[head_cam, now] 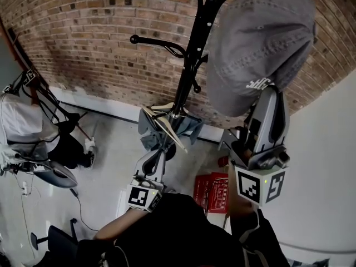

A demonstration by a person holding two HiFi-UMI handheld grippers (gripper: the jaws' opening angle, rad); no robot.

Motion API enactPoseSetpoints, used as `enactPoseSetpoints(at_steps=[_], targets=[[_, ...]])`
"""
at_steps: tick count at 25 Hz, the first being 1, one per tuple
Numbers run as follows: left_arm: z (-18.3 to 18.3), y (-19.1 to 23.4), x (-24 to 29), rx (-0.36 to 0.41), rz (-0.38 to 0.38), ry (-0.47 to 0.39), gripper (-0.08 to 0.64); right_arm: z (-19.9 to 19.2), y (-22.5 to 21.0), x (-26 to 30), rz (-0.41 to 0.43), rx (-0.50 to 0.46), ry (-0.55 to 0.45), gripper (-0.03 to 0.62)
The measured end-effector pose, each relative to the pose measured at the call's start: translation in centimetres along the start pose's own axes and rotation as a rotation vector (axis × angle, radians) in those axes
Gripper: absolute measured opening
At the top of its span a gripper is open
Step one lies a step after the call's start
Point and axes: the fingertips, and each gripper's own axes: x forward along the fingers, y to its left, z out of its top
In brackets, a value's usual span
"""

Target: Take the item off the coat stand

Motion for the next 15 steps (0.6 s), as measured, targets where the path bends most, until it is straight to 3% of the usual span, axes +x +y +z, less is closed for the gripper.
enactPoseSetpoints(at_steps=[15], targets=[[0.0, 0.2, -0.4, -0.007, -0.007, 0.007, 0.017, 2.7, -0.1, -1.4, -0.047, -0.041, -0.099, 0.034]])
